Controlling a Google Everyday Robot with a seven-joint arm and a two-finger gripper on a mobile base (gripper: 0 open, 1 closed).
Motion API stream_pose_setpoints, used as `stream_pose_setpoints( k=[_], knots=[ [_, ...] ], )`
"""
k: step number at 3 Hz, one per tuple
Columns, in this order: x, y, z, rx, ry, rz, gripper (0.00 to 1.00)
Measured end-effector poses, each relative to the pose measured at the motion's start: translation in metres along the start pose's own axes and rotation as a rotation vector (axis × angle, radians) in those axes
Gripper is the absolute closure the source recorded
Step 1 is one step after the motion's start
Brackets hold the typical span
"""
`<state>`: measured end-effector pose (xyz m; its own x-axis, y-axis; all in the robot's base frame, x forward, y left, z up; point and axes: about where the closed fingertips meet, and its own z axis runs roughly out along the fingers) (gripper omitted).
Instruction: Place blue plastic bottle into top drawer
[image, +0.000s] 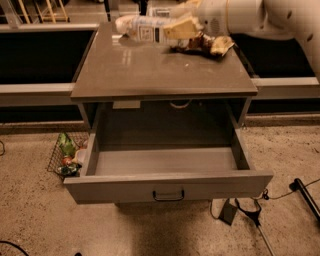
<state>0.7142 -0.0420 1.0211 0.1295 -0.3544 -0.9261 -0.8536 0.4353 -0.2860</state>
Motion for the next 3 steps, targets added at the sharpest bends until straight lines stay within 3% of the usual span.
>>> stream_pose_setpoints(
  k=[1, 2, 3],
  knots=[
    [0.034, 0.052, -0.001, -0.068, 0.014, 0.087, 1.00],
    [0.064, 0.085, 0.016, -0.133, 0.061, 0.120, 1.00],
    [0.065, 0.089, 0.017, -0.143, 0.059, 0.119, 1.00]
  ],
)
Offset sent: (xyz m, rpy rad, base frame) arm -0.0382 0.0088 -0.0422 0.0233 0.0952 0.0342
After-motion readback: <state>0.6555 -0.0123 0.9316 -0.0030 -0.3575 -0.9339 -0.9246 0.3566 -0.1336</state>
